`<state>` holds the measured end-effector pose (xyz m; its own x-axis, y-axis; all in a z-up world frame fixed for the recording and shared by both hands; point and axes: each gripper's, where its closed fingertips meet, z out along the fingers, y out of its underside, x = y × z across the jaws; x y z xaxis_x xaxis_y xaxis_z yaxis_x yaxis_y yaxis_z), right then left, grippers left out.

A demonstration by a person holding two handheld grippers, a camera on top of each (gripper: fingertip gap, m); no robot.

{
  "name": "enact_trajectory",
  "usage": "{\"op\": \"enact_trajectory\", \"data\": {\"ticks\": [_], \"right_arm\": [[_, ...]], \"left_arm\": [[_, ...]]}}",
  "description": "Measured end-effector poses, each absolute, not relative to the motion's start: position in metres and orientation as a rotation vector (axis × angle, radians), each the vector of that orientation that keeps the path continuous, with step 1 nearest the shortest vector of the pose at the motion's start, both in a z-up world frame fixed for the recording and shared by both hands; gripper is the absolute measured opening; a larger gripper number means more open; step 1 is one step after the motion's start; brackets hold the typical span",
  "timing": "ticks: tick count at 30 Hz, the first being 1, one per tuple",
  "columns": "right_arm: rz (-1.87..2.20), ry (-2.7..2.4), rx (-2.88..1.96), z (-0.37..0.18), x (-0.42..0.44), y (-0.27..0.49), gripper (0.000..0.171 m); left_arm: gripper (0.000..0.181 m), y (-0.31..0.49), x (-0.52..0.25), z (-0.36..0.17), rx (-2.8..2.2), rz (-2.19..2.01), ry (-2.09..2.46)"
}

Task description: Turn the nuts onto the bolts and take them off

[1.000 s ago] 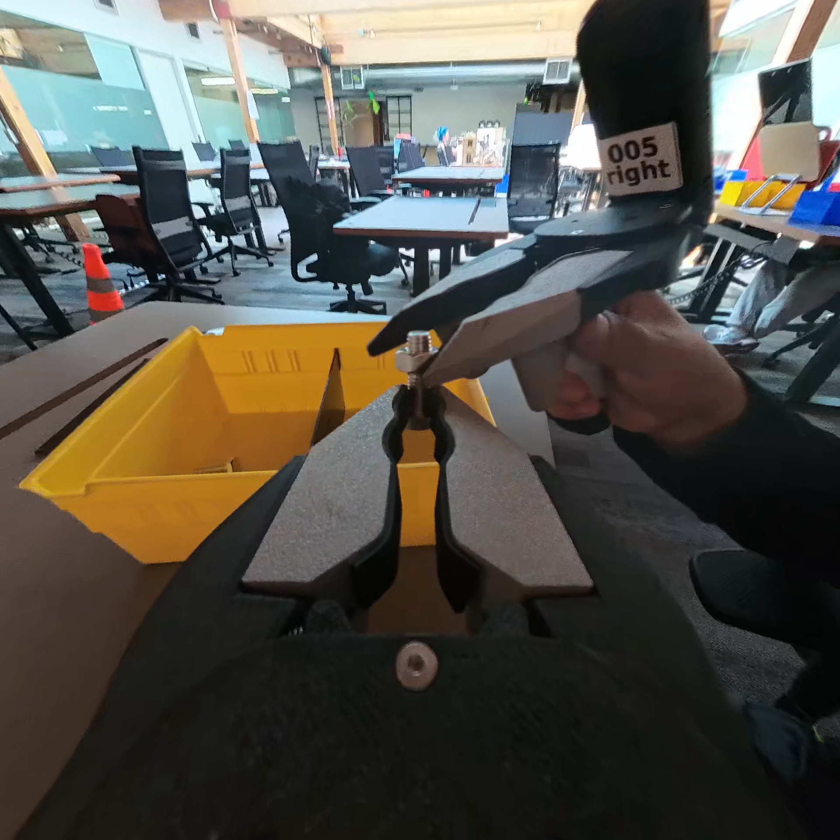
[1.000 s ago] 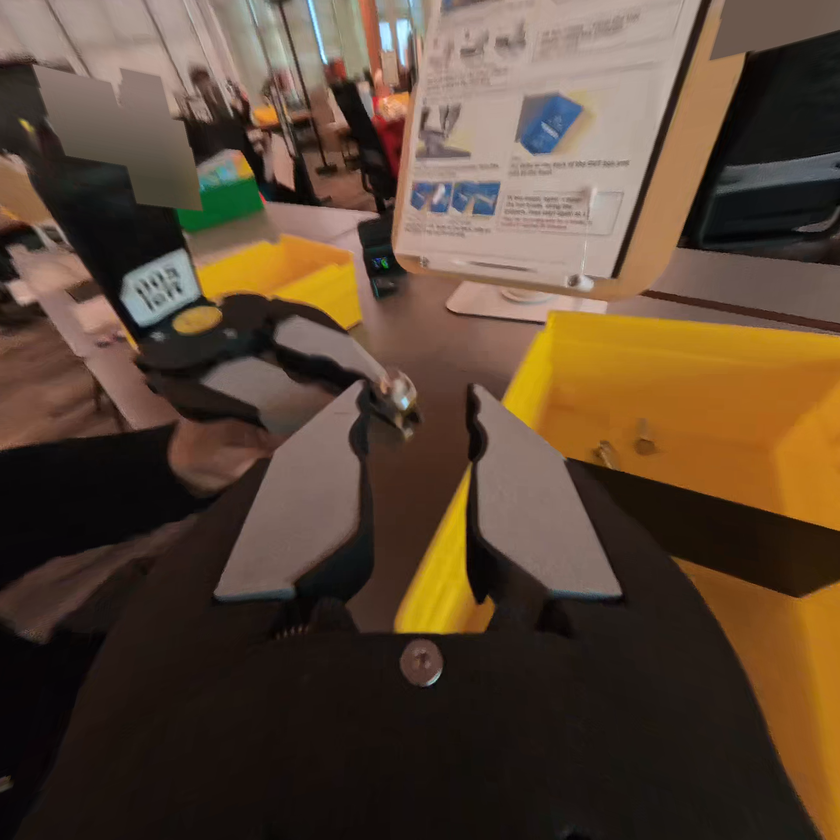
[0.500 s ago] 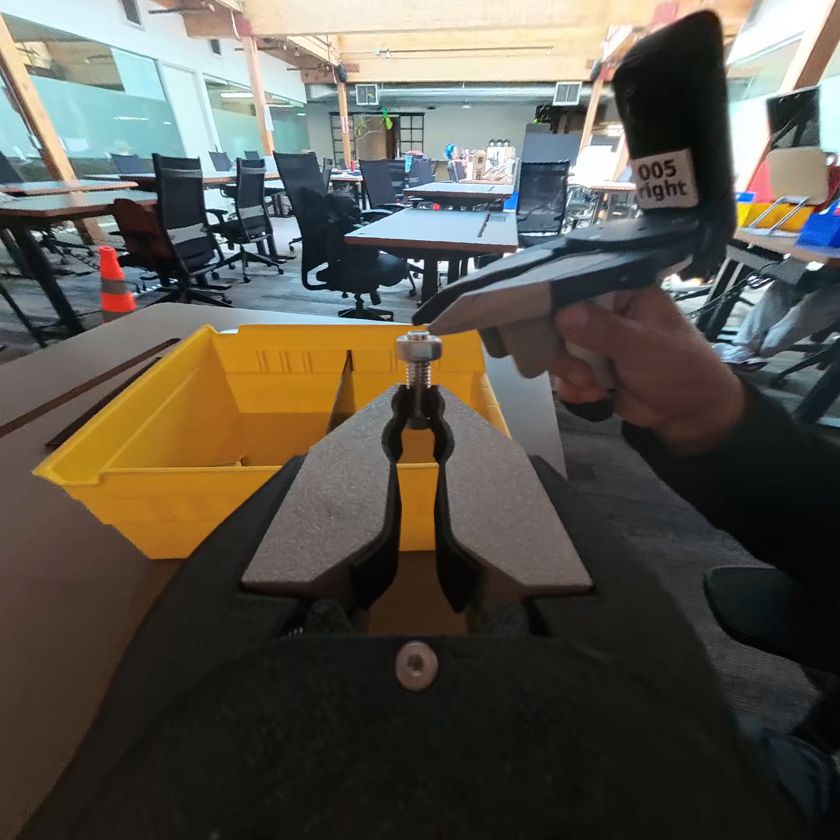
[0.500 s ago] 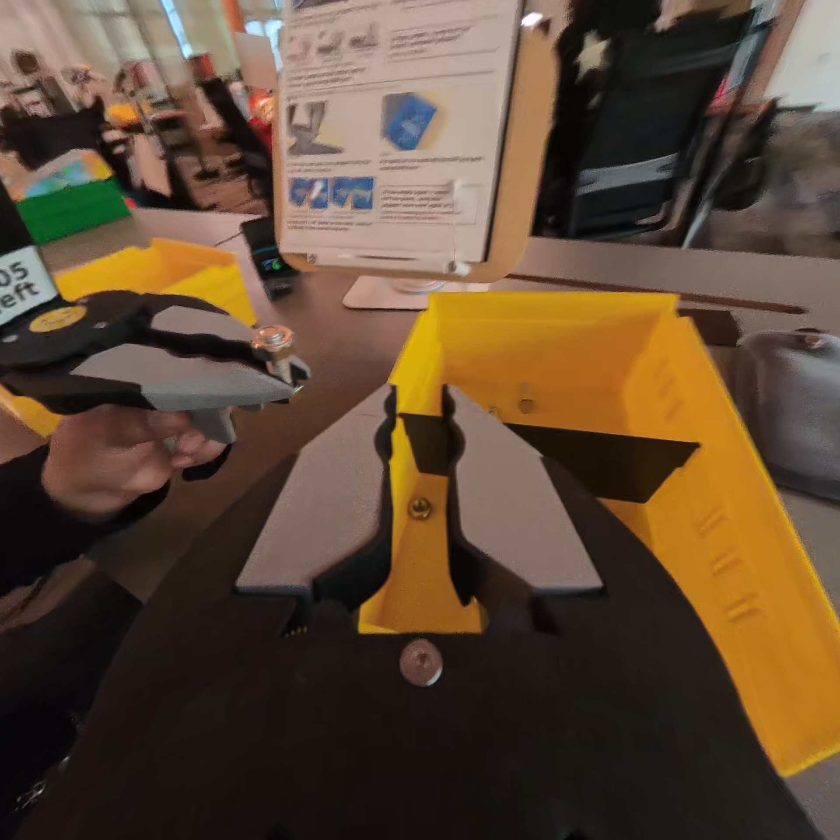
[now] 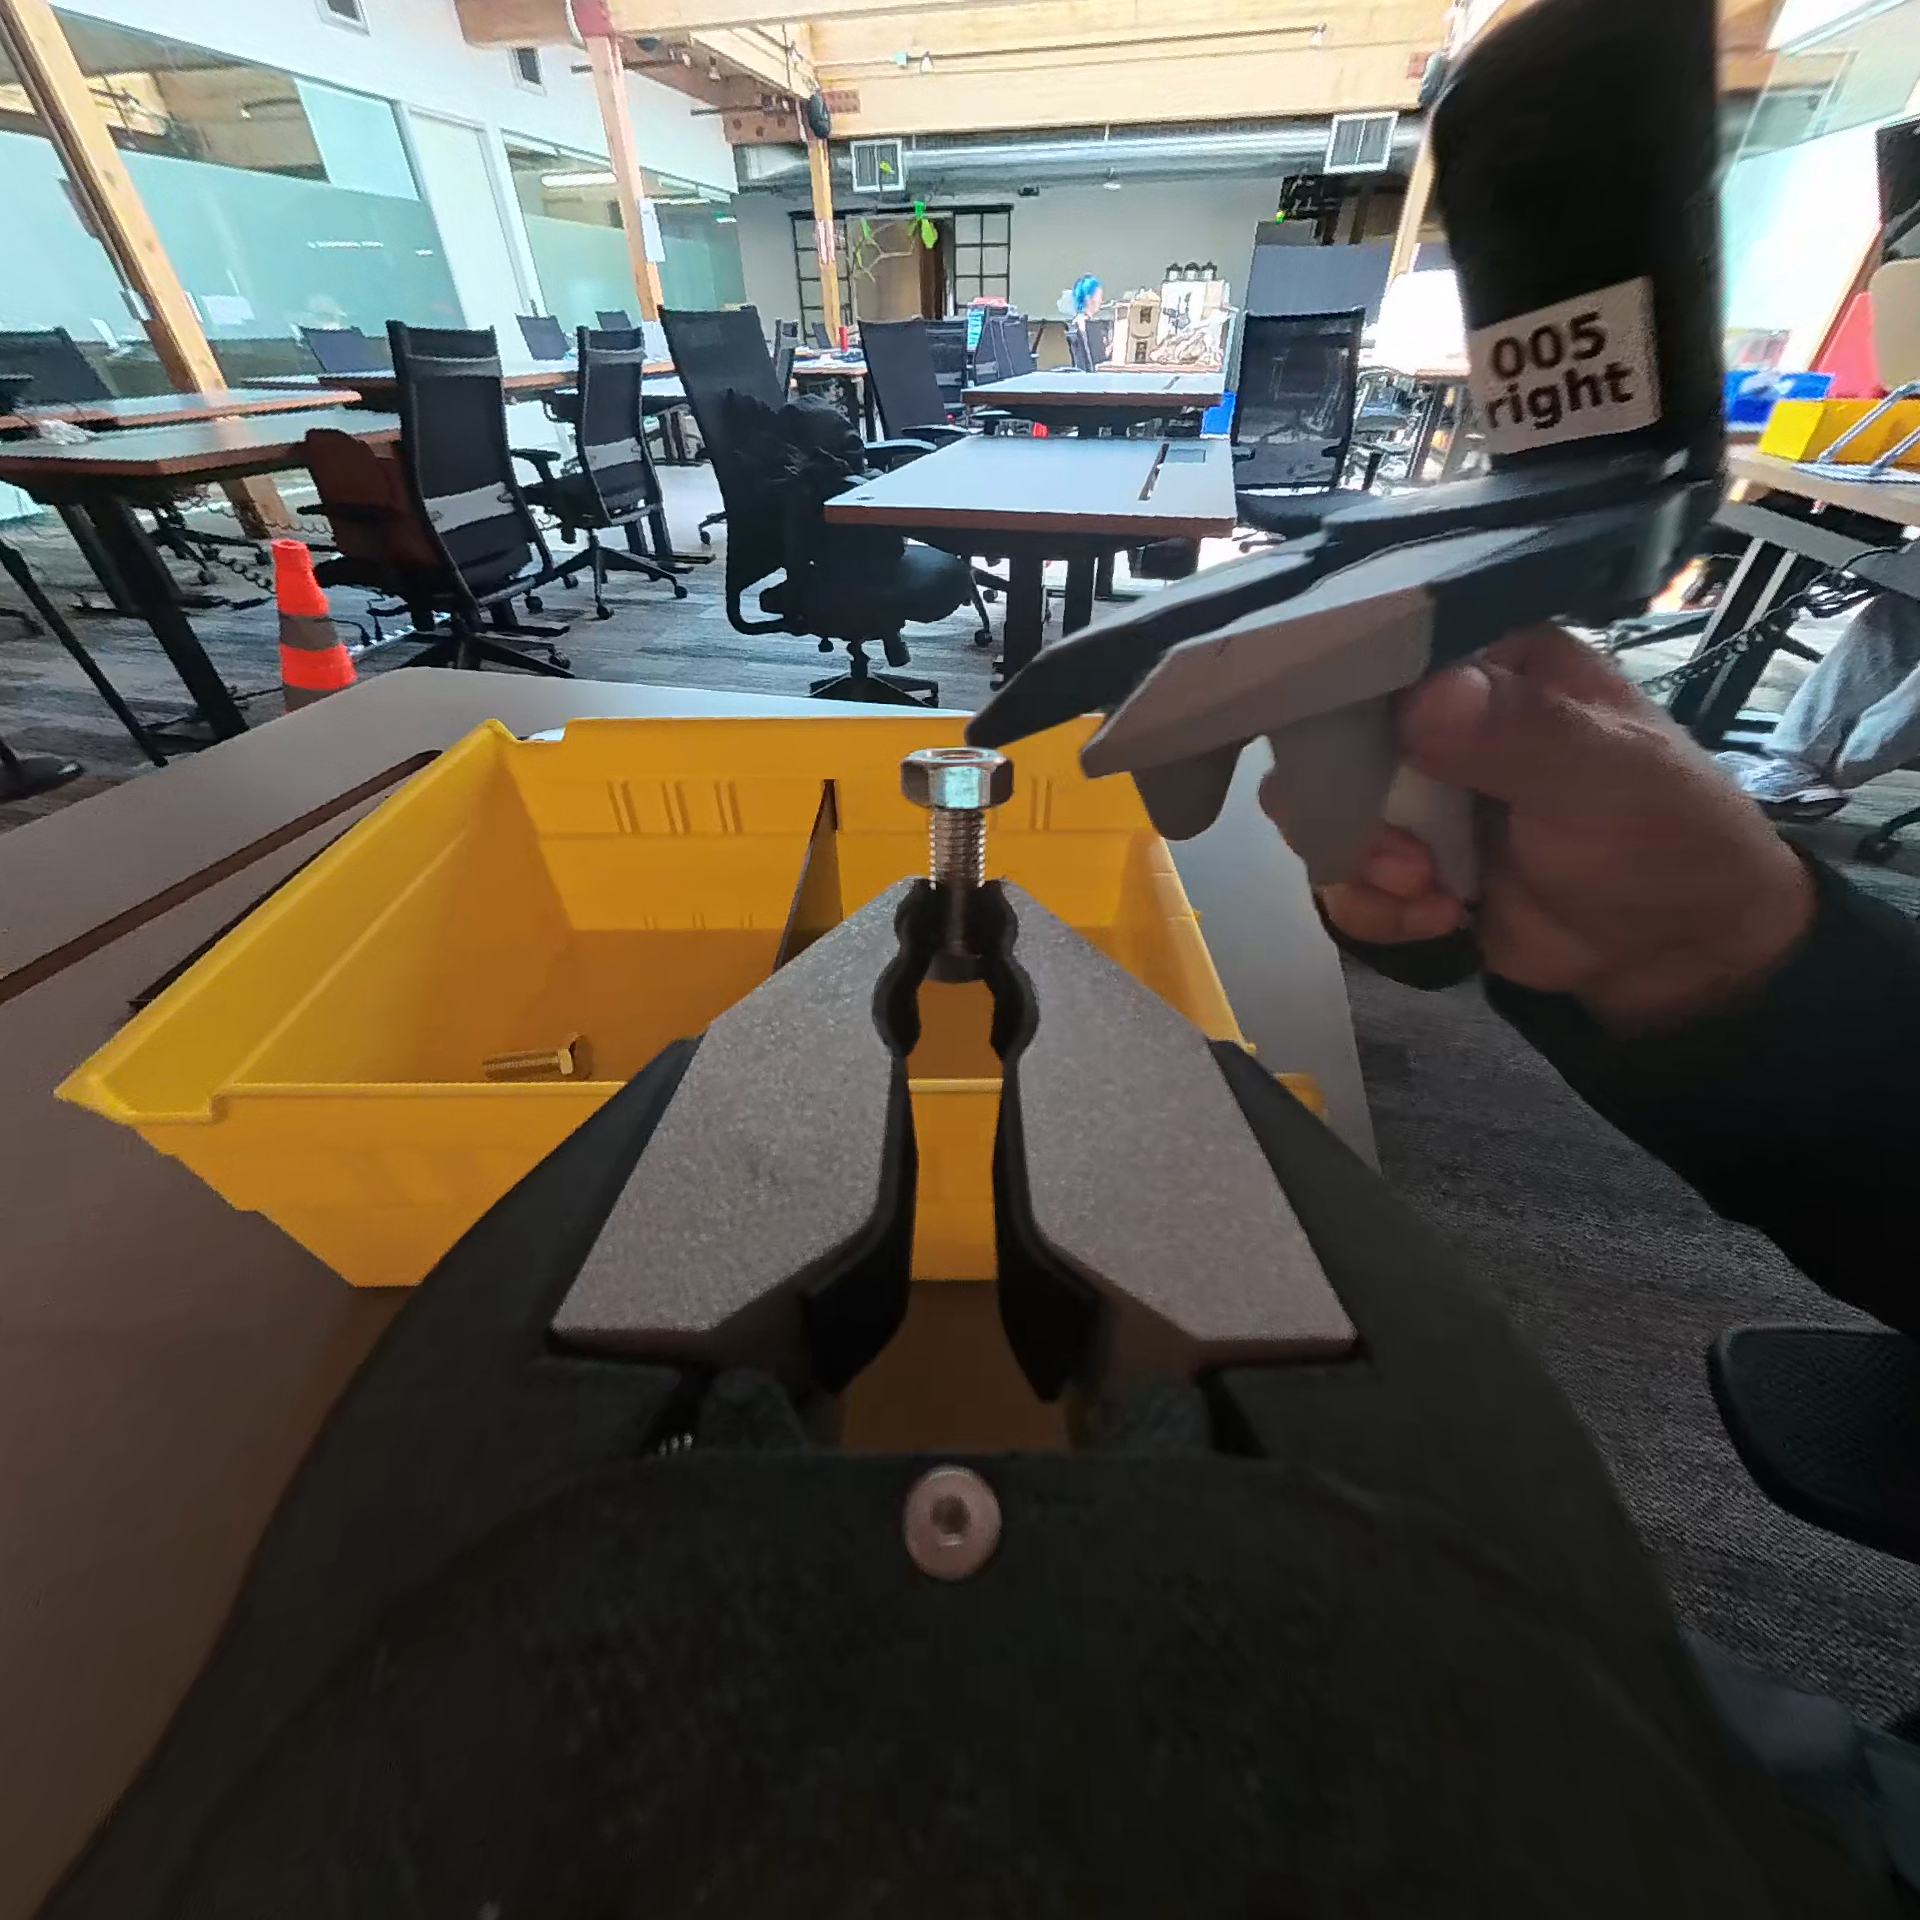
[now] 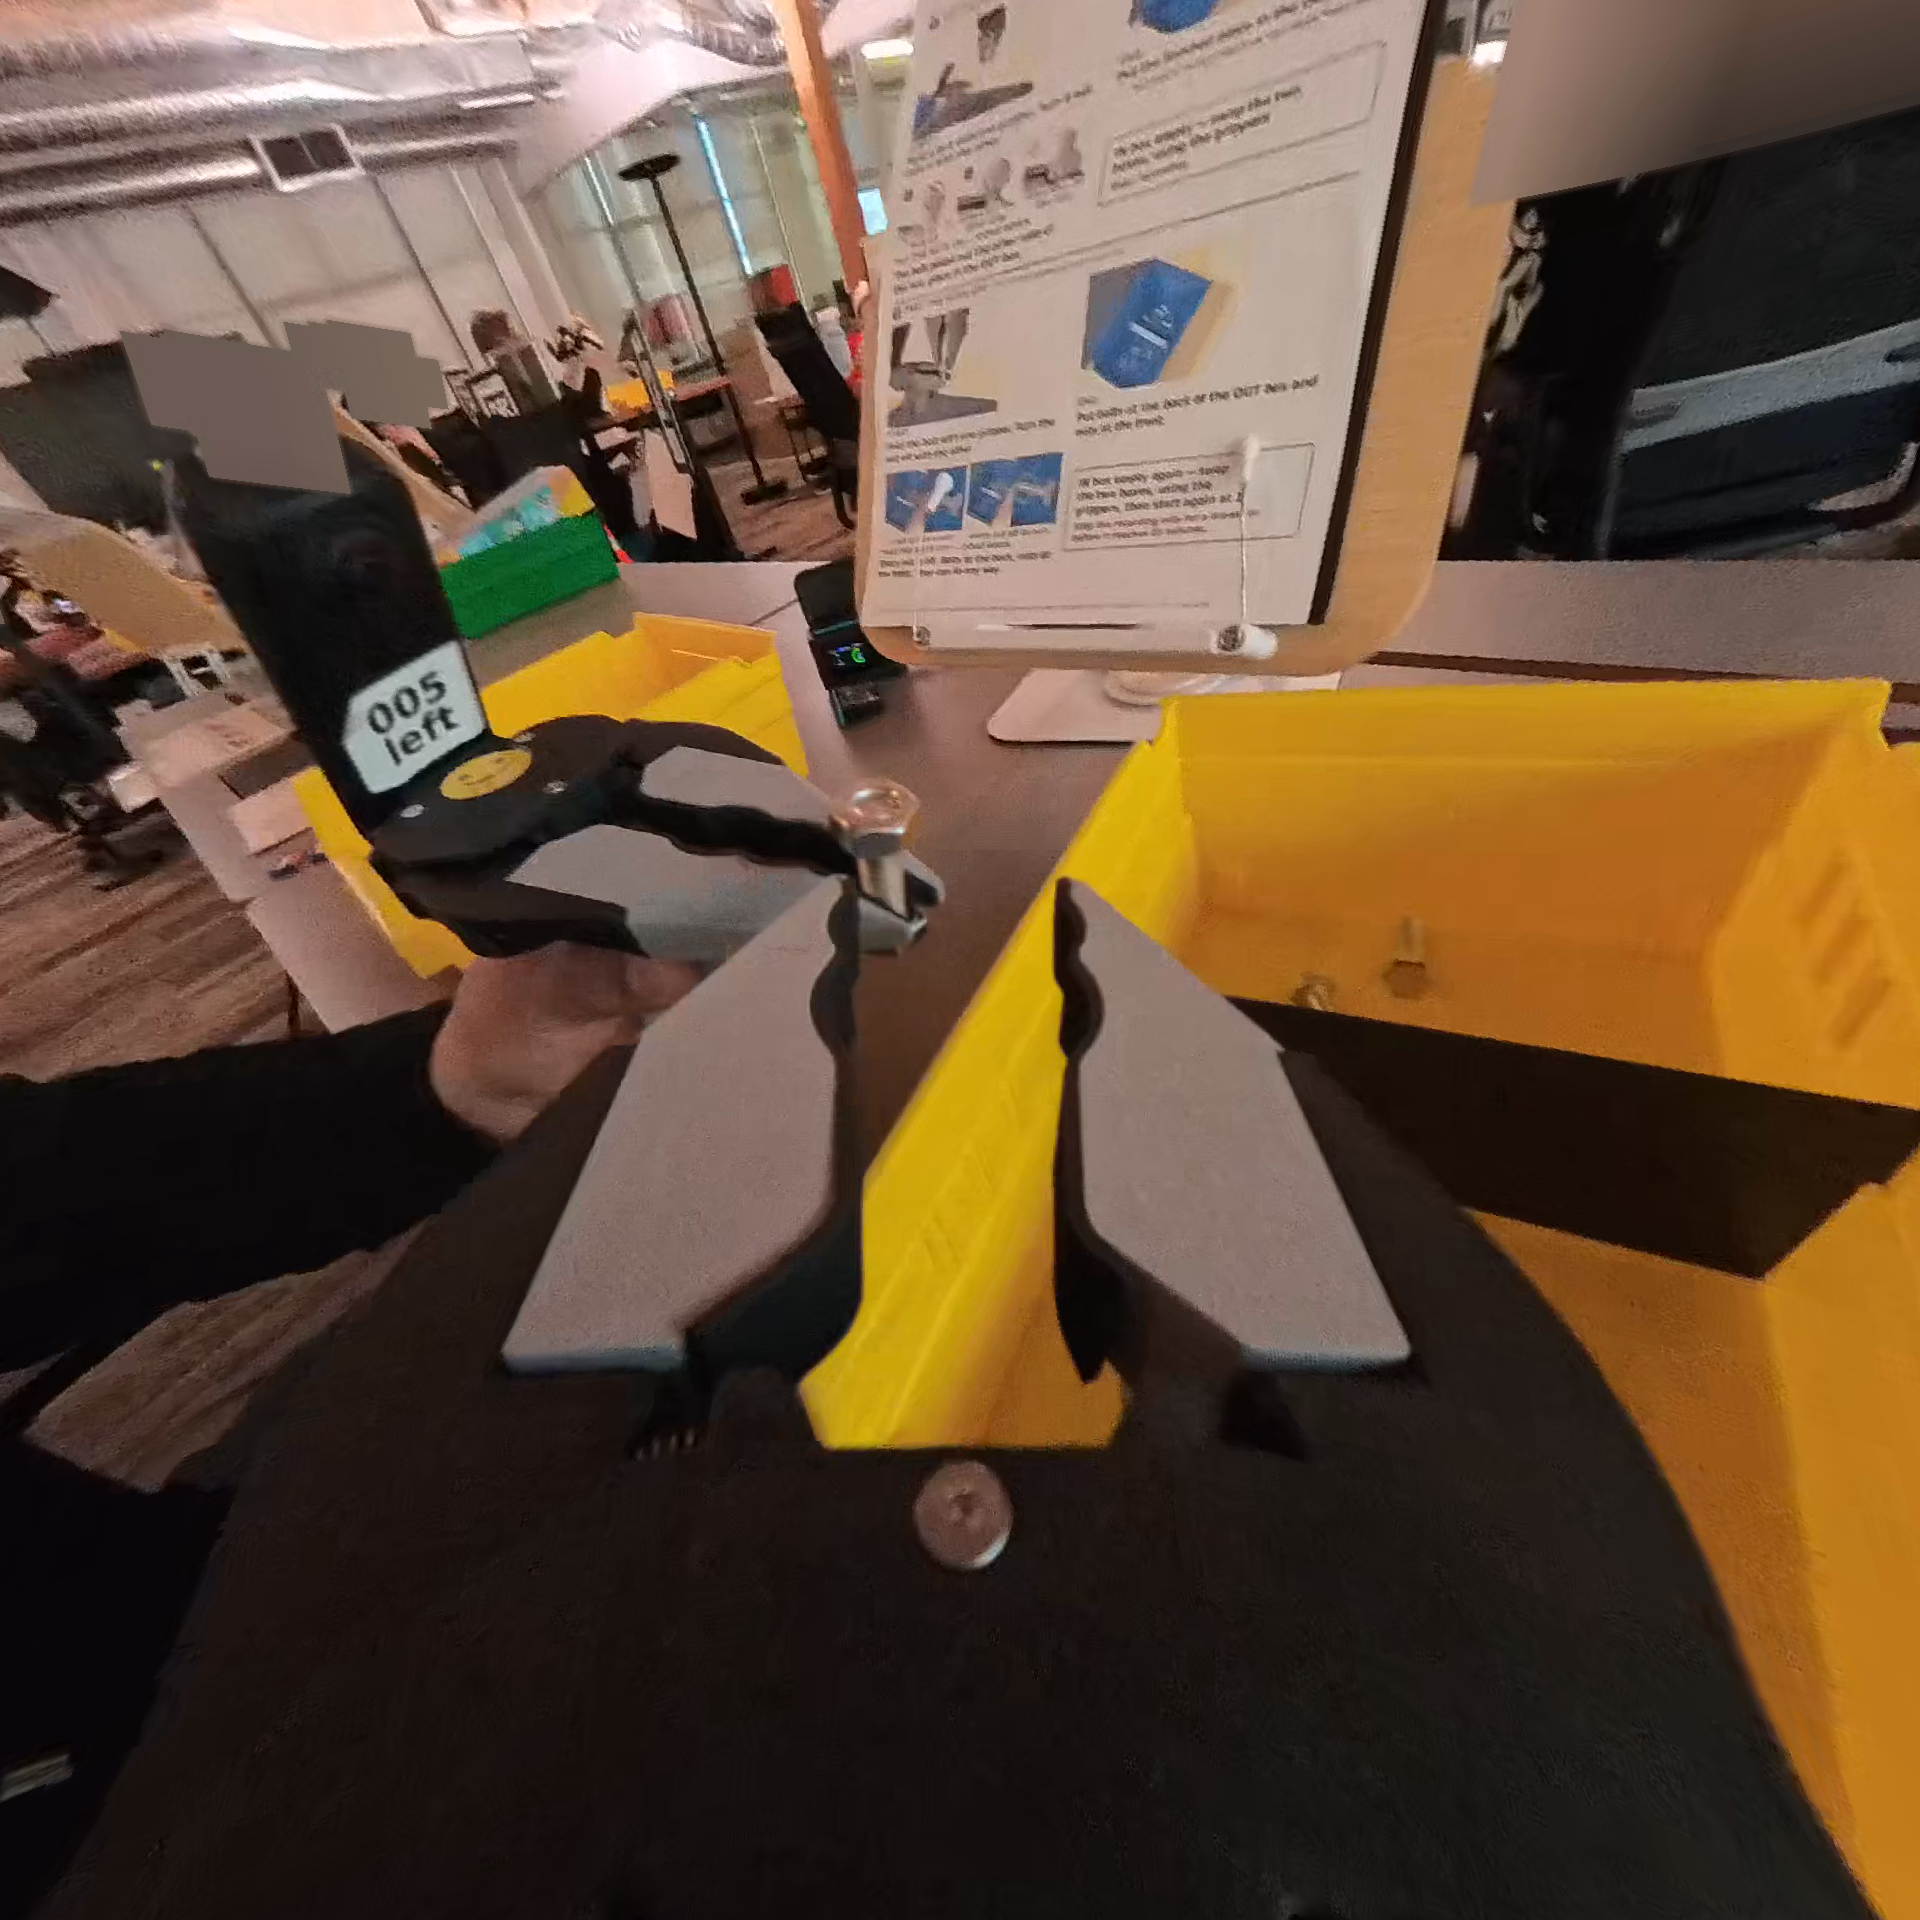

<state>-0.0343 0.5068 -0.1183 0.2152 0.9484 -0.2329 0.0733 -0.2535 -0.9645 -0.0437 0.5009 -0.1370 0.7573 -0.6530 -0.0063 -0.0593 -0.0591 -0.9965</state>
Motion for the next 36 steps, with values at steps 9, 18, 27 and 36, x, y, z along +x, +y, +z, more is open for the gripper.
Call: {"op": "enact_trajectory", "data": {"ticks": [9,18,27,36], "right_arm": [[1.184,-1.044,-1.523,-0.115,-0.054,0.499,0.035],[1.210,-1.026,-1.465,-0.107,-0.045,0.492,0.036],[1.126,-1.012,-1.543,-0.120,-0.045,0.506,0.032],[1.110,-1.016,-1.477,-0.112,-0.050,0.488,0.030]], "left_arm": [[0.006,0.494,-0.040,-0.133,-1.543,-0.496,0.613],[0.006,0.500,-0.039,-0.138,-1.568,-0.516,0.598],[0.006,0.501,-0.039,-0.141,-1.567,-0.510,0.582],[0.006,0.501,-0.041,-0.138,-1.557,-0.490,0.564]]}}
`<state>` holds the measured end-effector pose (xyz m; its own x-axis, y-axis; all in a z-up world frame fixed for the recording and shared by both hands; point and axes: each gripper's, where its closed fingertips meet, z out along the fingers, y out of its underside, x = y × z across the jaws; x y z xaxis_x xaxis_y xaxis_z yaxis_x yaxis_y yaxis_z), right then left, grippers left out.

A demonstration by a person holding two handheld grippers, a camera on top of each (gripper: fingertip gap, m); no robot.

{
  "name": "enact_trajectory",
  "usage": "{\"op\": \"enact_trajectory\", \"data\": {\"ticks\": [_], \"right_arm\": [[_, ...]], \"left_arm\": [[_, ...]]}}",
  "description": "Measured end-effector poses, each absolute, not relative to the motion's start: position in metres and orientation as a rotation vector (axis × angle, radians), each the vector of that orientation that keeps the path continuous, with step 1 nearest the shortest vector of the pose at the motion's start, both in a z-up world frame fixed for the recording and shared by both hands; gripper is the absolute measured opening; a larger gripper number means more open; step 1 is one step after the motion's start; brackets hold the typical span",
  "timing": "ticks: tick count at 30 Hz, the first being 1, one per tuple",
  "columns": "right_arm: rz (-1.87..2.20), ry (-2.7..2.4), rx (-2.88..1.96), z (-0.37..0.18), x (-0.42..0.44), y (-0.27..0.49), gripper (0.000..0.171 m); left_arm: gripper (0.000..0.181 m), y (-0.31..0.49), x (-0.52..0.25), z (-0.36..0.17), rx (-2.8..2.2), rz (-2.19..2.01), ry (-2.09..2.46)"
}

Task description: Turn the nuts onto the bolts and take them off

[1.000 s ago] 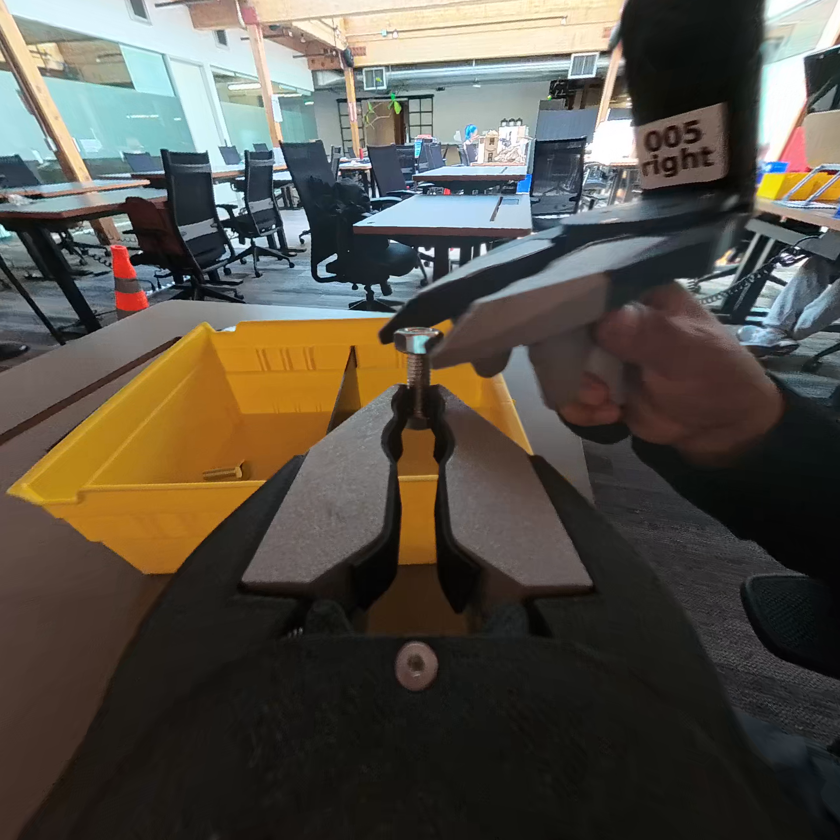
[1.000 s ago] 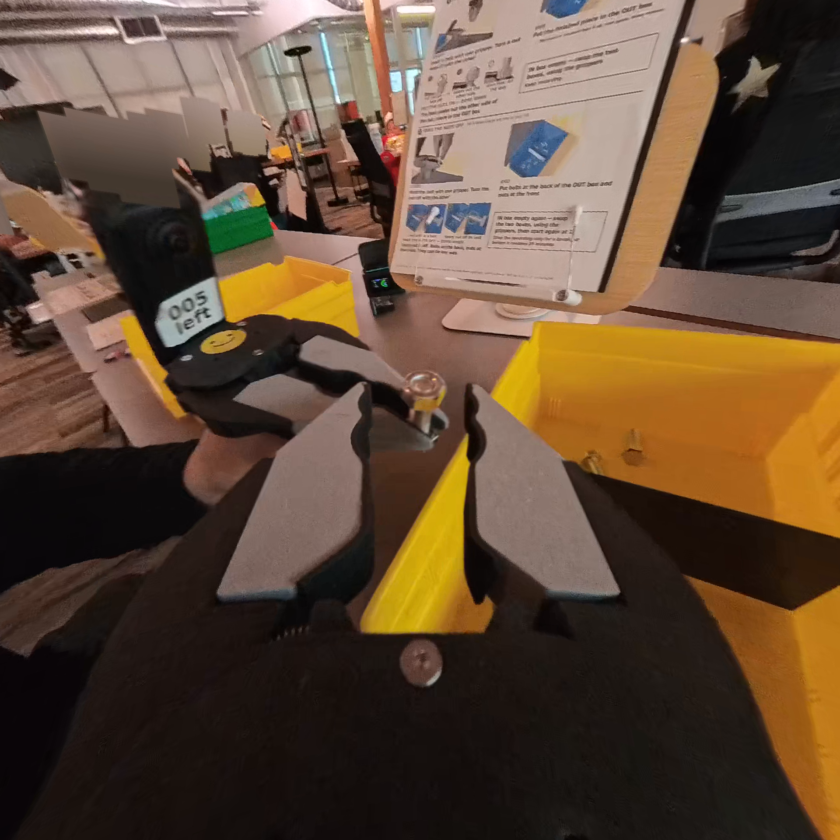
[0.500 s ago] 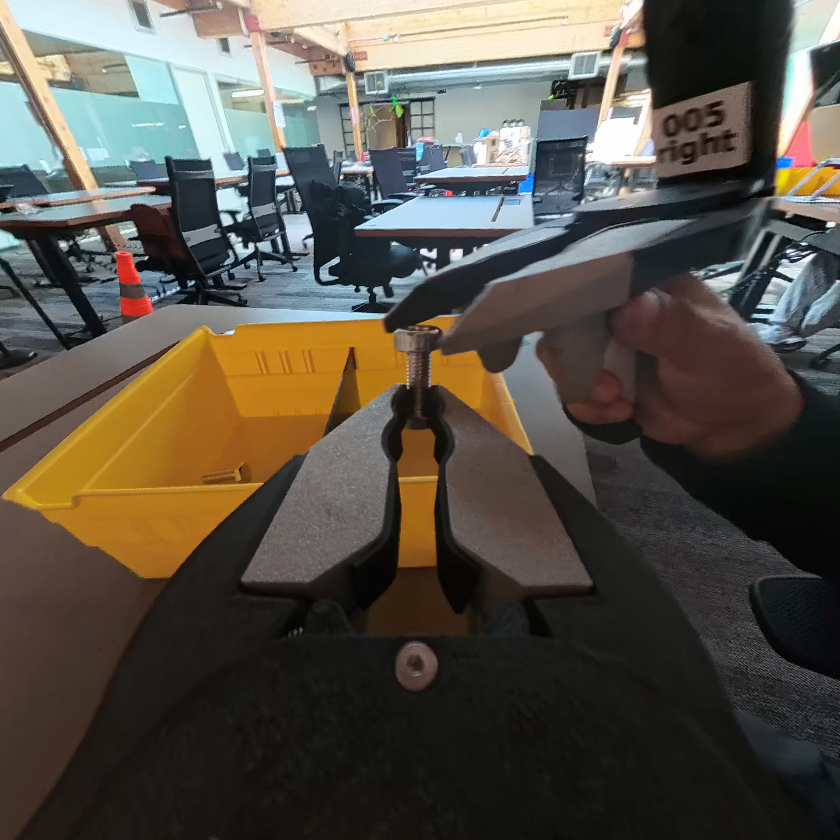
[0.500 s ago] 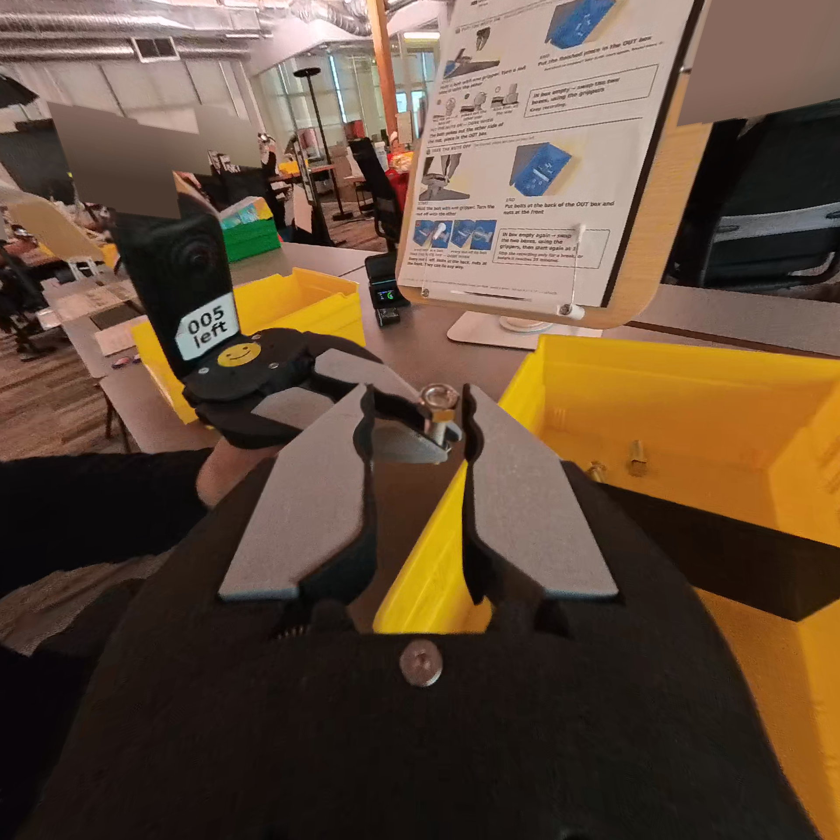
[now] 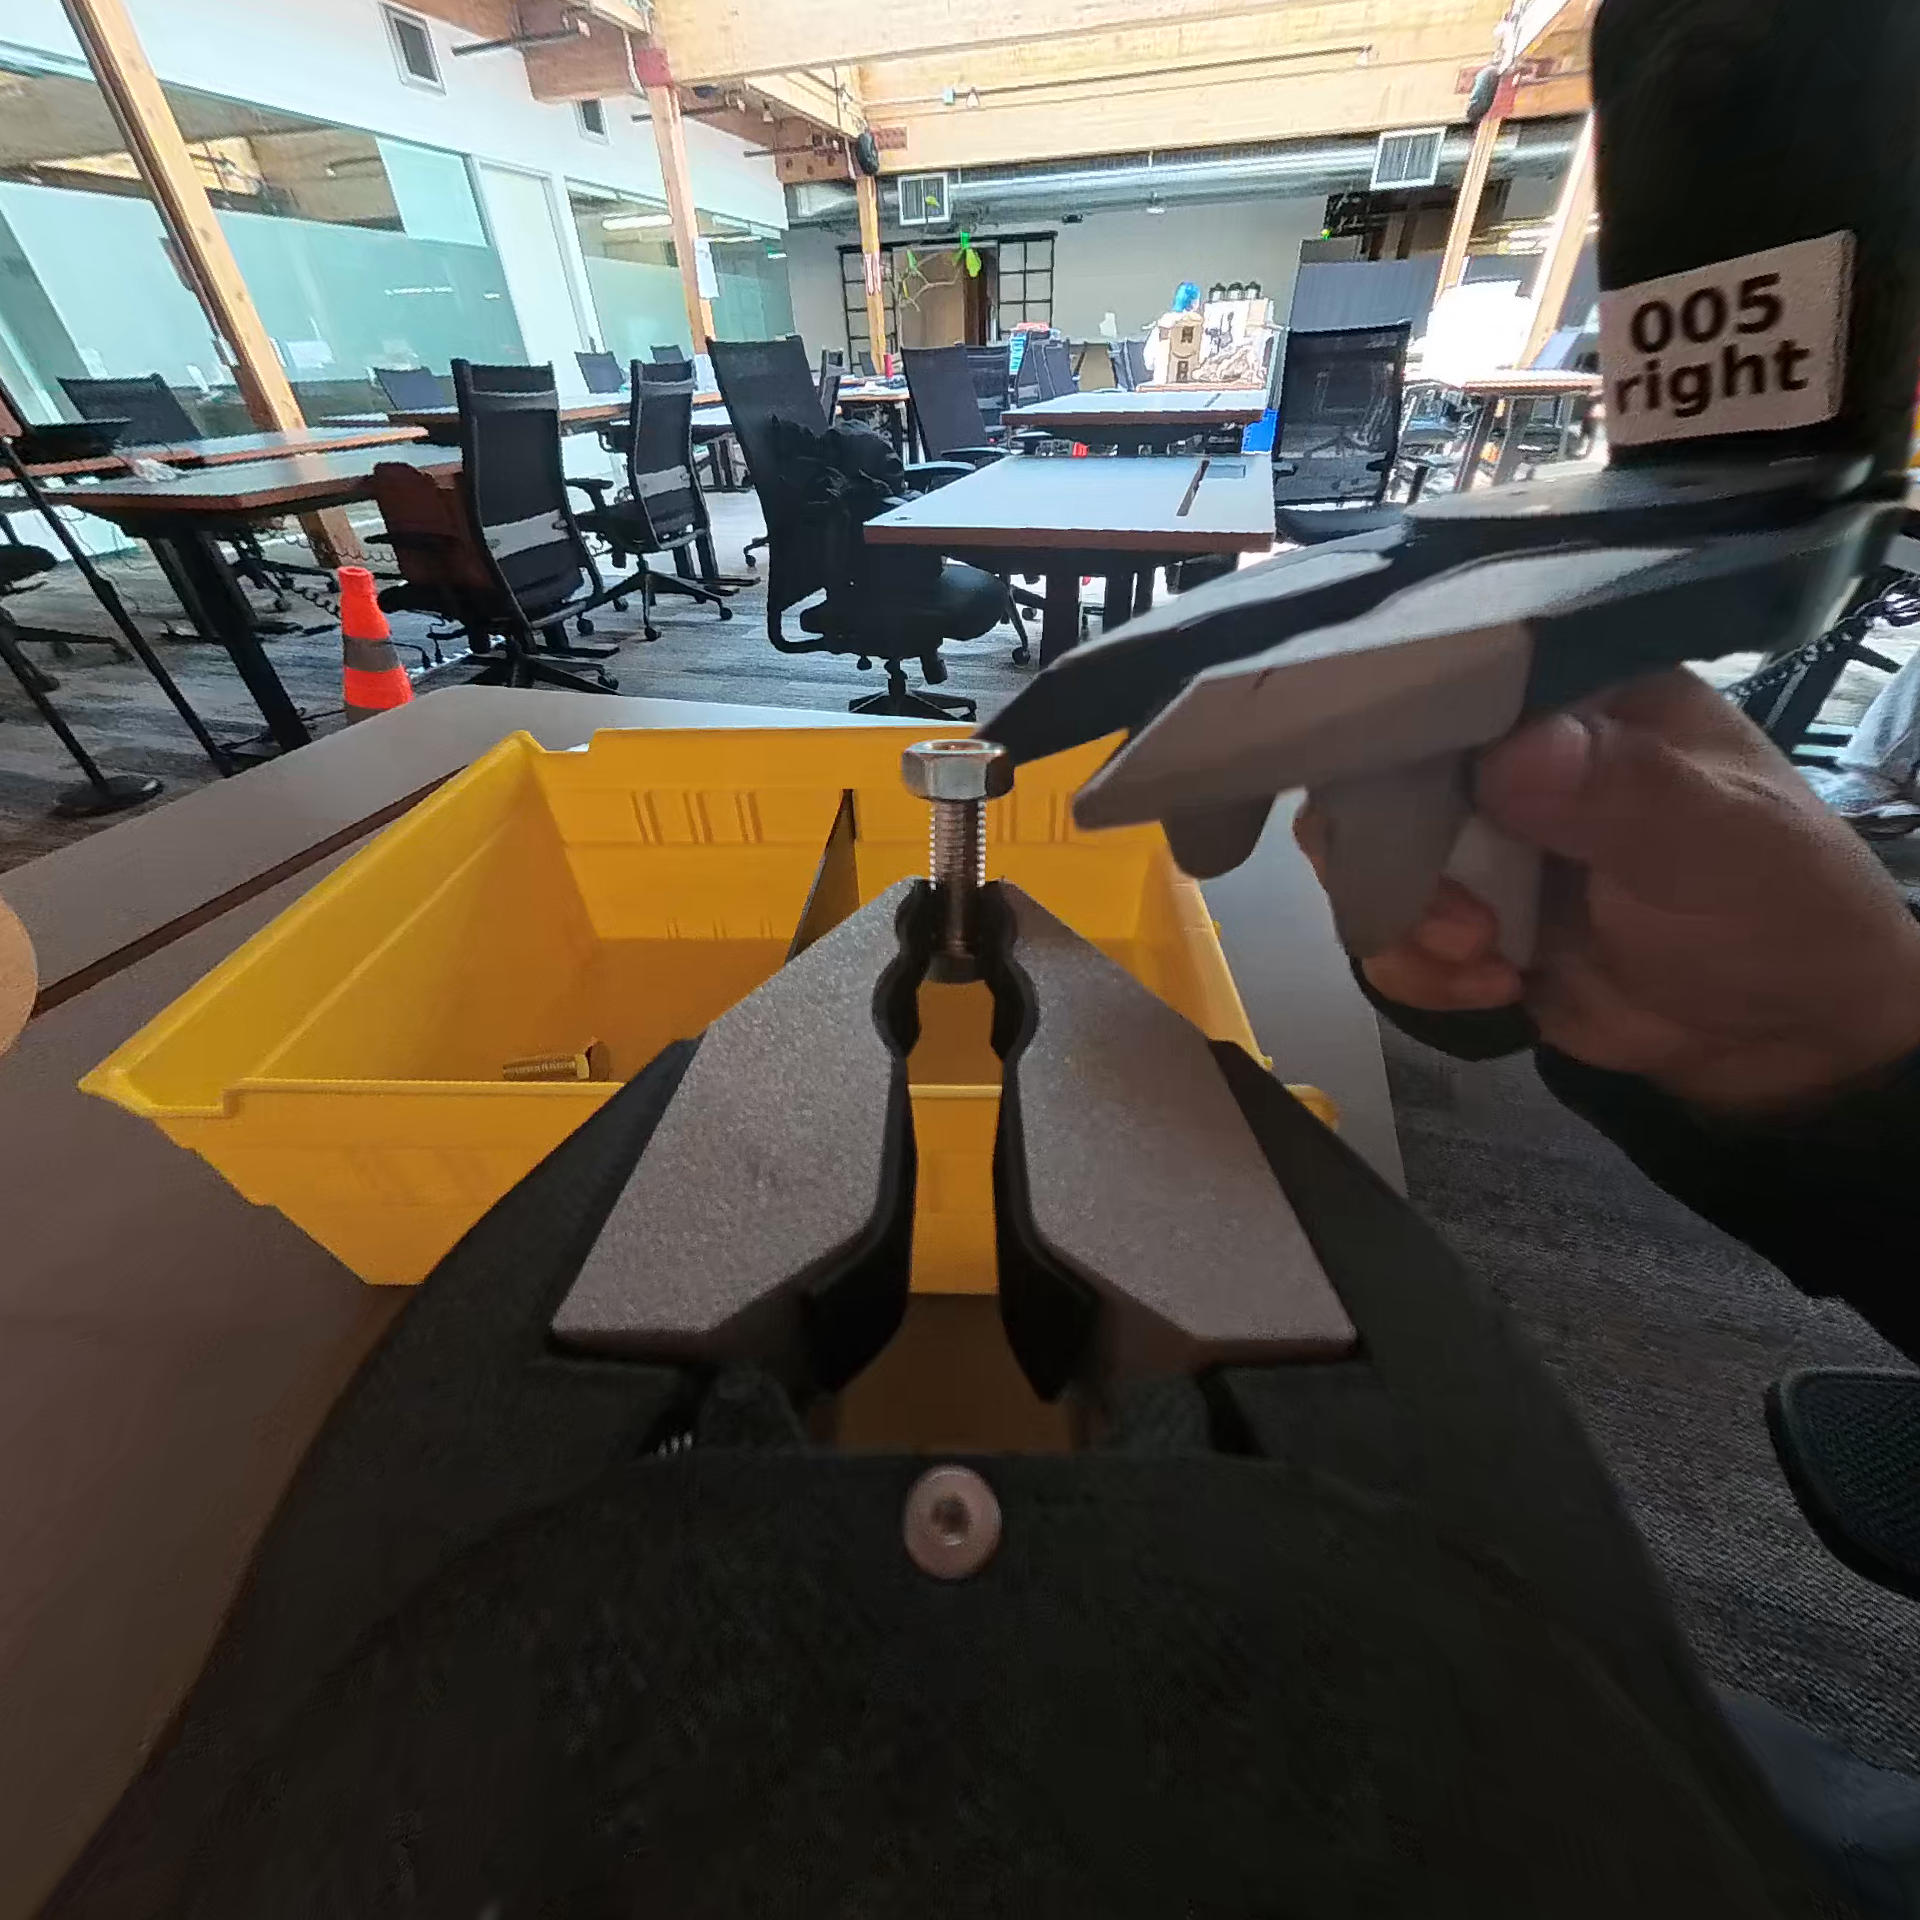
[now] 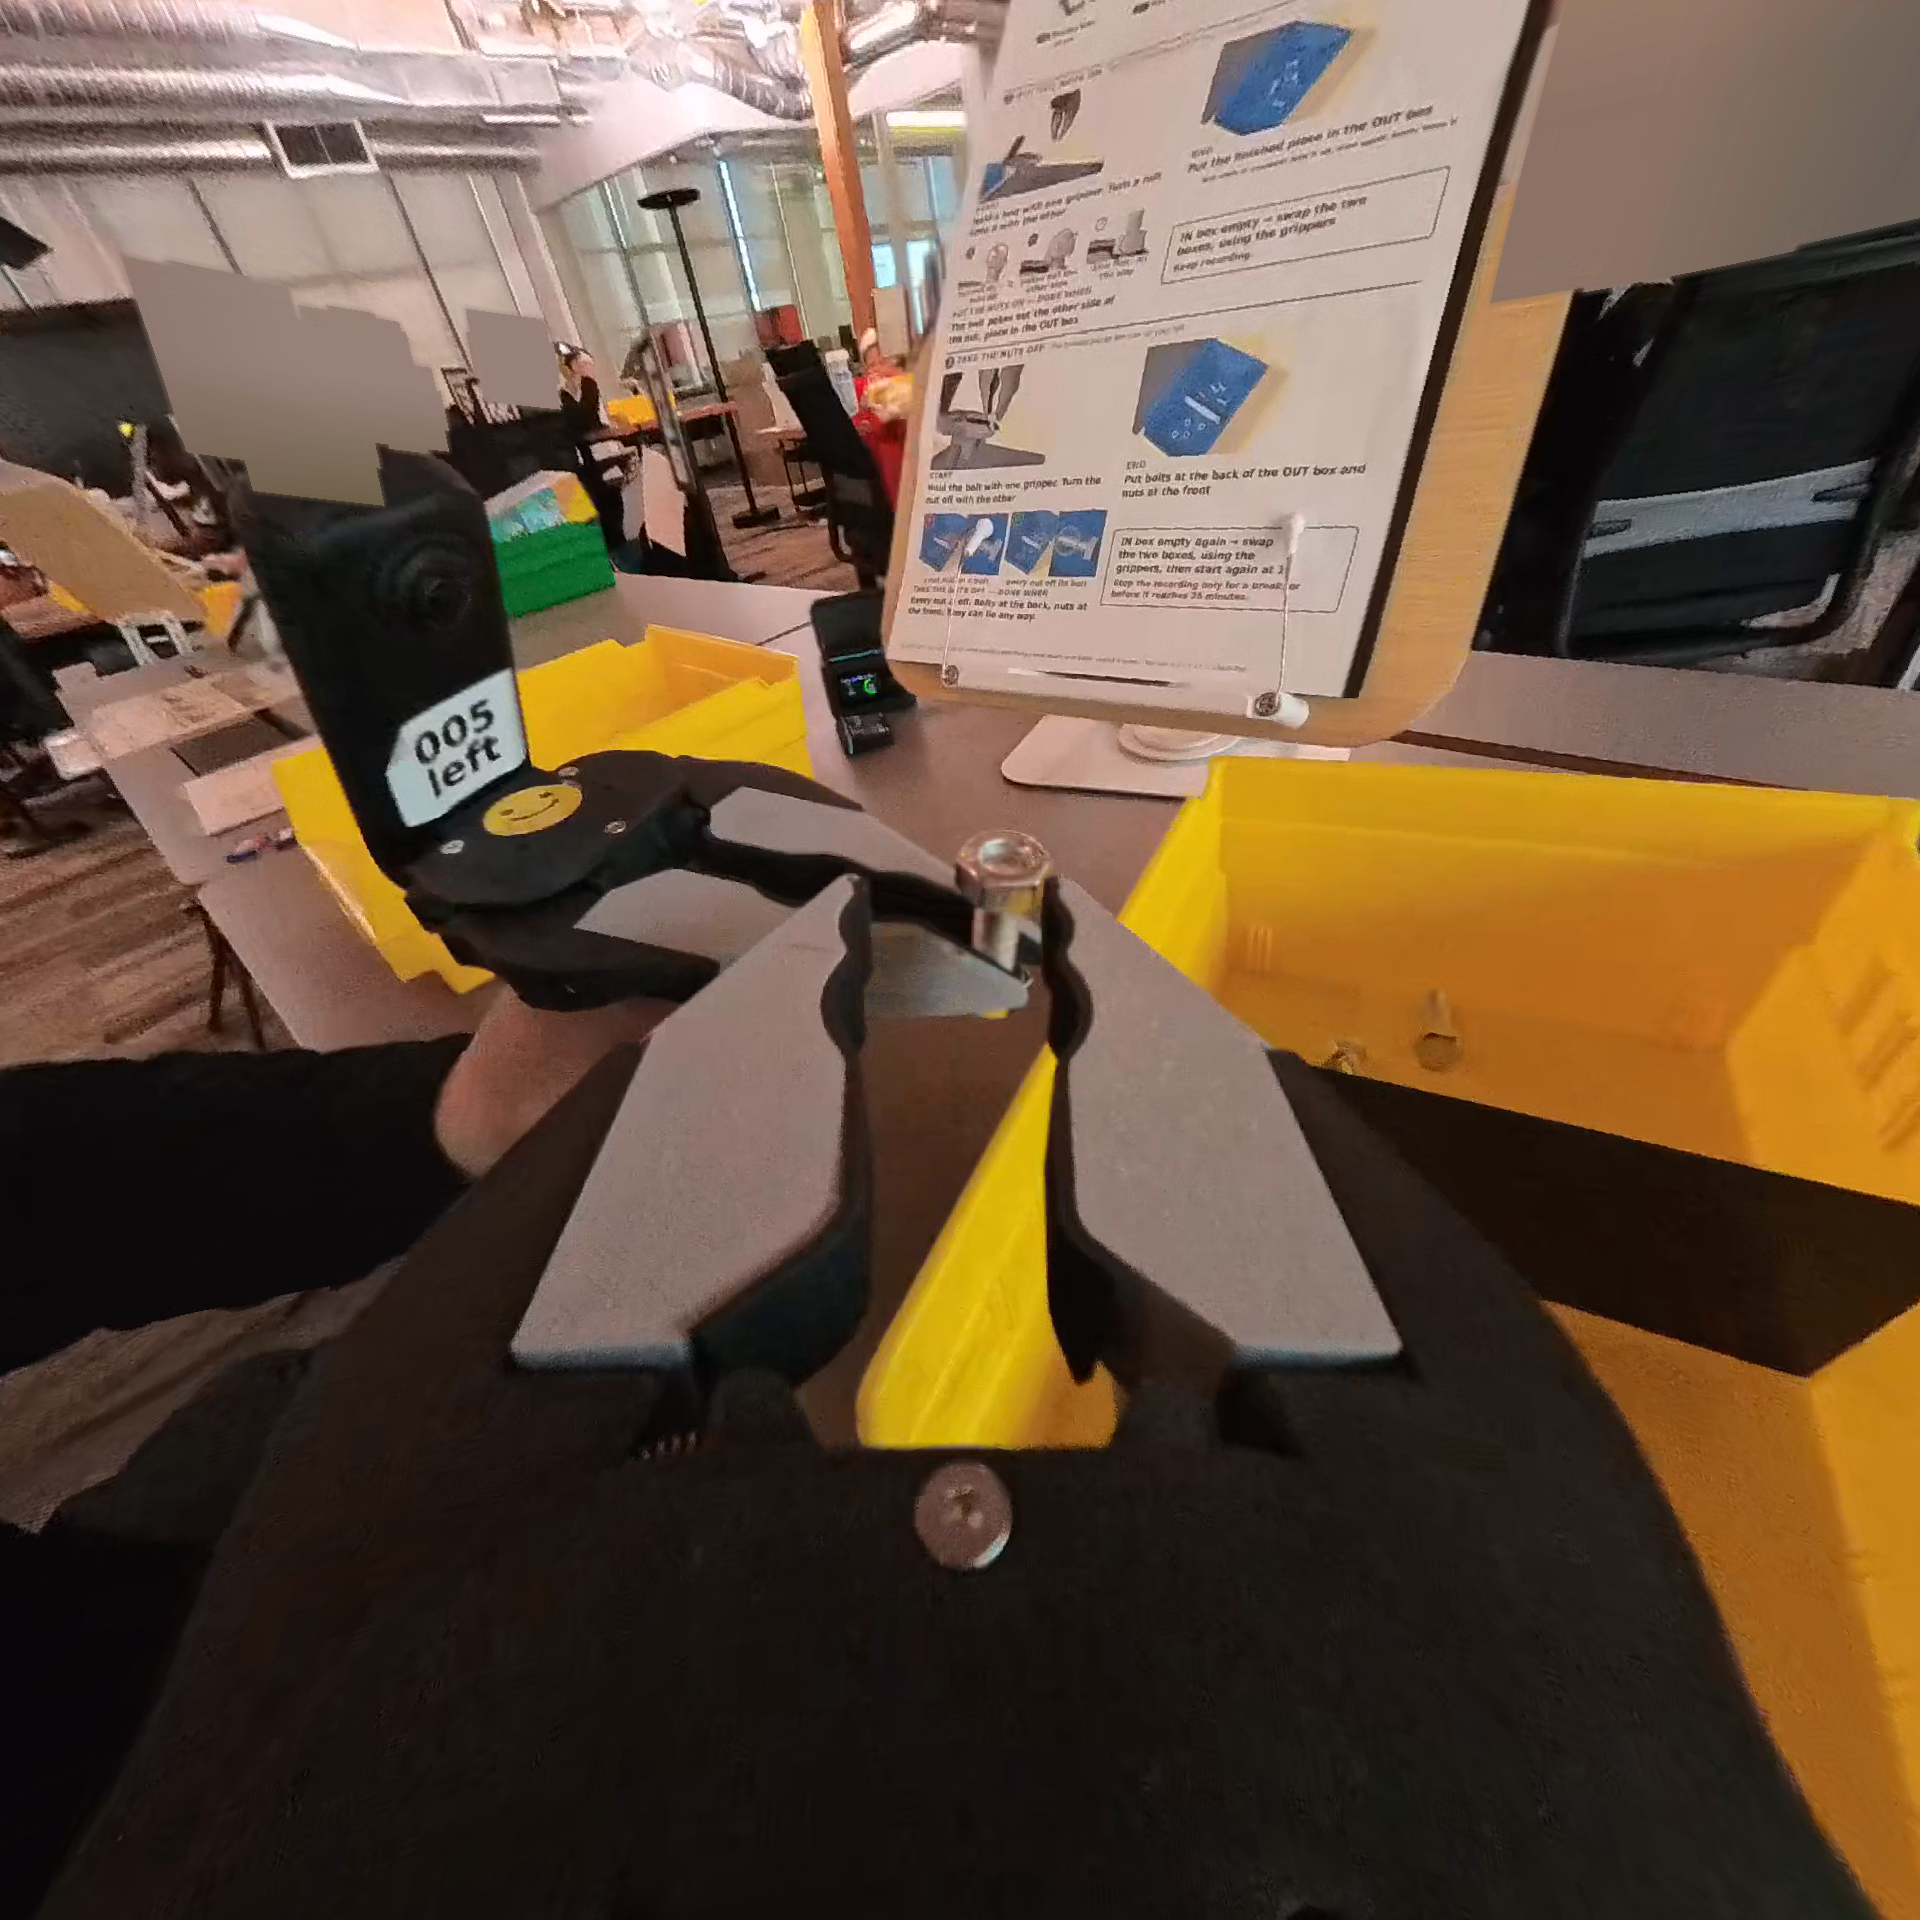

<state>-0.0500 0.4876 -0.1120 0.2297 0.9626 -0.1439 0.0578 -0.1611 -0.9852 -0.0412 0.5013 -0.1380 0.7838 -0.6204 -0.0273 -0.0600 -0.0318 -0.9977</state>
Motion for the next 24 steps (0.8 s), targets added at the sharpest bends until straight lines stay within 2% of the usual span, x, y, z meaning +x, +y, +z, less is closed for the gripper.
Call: {"op": "enact_trajectory", "data": {"ticks": [4,9,10,12,24], "right_arm": [[1.056,-0.996,-1.471,-0.112,-0.059,0.489,0.033],[1.123,-1.002,-1.471,-0.110,-0.069,0.497,0.018],[1.144,-0.997,-1.479,-0.110,-0.069,0.499,0.019],[1.152,-0.969,-1.495,-0.109,-0.063,0.503,0.036],[1.081,-0.960,-1.512,-0.119,-0.067,0.509,0.032]], "left_arm": [[0.006,0.499,-0.039,-0.136,-1.549,-0.488,0.577],[0.007,0.496,-0.033,-0.136,-1.542,-0.484,0.594],[0.007,0.498,-0.036,-0.136,-1.551,-0.483,0.581],[0.006,0.502,-0.043,-0.136,-1.562,-0.479,0.548],[0.006,0.511,-0.029,-0.145,-1.604,-0.430,0.574]]}}
